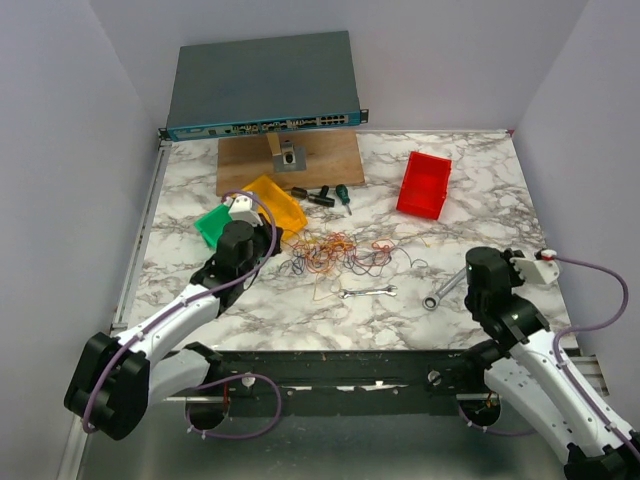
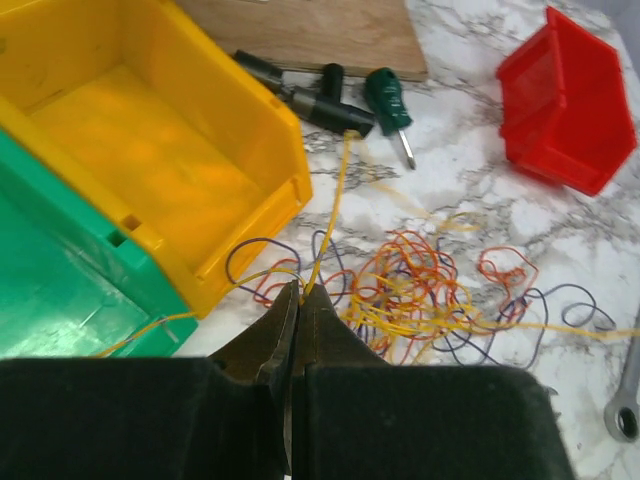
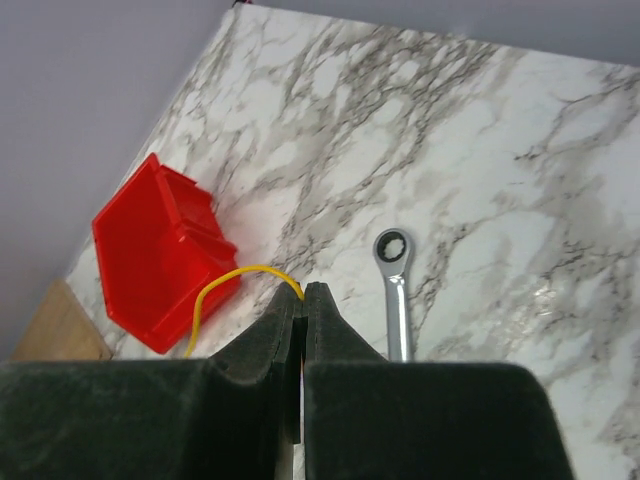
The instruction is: Untangle the cables
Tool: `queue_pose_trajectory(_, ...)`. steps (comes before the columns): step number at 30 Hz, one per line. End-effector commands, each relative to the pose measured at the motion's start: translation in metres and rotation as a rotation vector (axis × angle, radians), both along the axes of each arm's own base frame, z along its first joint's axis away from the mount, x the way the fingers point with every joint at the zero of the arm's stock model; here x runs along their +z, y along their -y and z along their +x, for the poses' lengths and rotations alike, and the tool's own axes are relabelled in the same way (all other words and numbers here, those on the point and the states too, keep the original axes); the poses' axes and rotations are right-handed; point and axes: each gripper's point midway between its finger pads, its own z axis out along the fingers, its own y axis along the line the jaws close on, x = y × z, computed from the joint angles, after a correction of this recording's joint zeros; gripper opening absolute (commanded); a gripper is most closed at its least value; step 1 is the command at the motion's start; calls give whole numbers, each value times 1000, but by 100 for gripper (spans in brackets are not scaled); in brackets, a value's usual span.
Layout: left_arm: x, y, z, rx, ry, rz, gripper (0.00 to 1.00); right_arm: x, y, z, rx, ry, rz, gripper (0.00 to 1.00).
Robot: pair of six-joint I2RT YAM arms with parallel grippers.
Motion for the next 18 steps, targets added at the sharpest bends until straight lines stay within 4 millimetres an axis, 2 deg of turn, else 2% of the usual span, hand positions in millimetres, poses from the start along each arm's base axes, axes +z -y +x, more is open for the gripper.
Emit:
queue_pose_trajectory(1, -7, -40, 7, 248, -57, 24, 0, 9, 33, -28, -179, 20, -42, 0)
queue_pose_trajectory(2, -8, -47, 6, 281, -67, 28, 0, 12, 33, -29, -176, 22, -44, 1)
queue_pose_trajectory(3, -5, -44, 6, 261, -52, 21, 0, 14, 29, -25, -144, 14, -51, 1)
queue_pose_trajectory(7, 23, 3, -2, -31, 93, -50, 0, 17, -13, 9, 150, -30, -106, 1)
queue_pose_trajectory(8, 32, 19, -7, -134, 134, -65, 0, 16, -32, 18, 291, -52, -145, 8)
queue_pose_trajectory(10, 46, 45, -21, -312, 196, -100, 0, 19, -79, 30, 596, -36, -201, 37)
queue_pose_trajectory(11, 52, 56, -30, -394, 224, -121, 0, 21, -108, 32, 762, -2, -210, 56)
queue_pose_trajectory(12, 58, 65, -37, -460, 260, -141, 0, 23, -128, 31, 882, 28, -227, 71)
queue_pose_trajectory(13, 66, 73, -45, -529, 293, -162, 0, 27, -150, 28, 1010, 69, -229, 79)
queue_pose_trajectory(15, 72, 86, -58, -627, 320, -186, 0, 37, -188, 18, 1235, 146, -235, 80)
queue_pose_trajectory(18, 82, 100, -76, -765, 354, -220, 0, 46, -229, 4, 1487, 228, -216, 77)
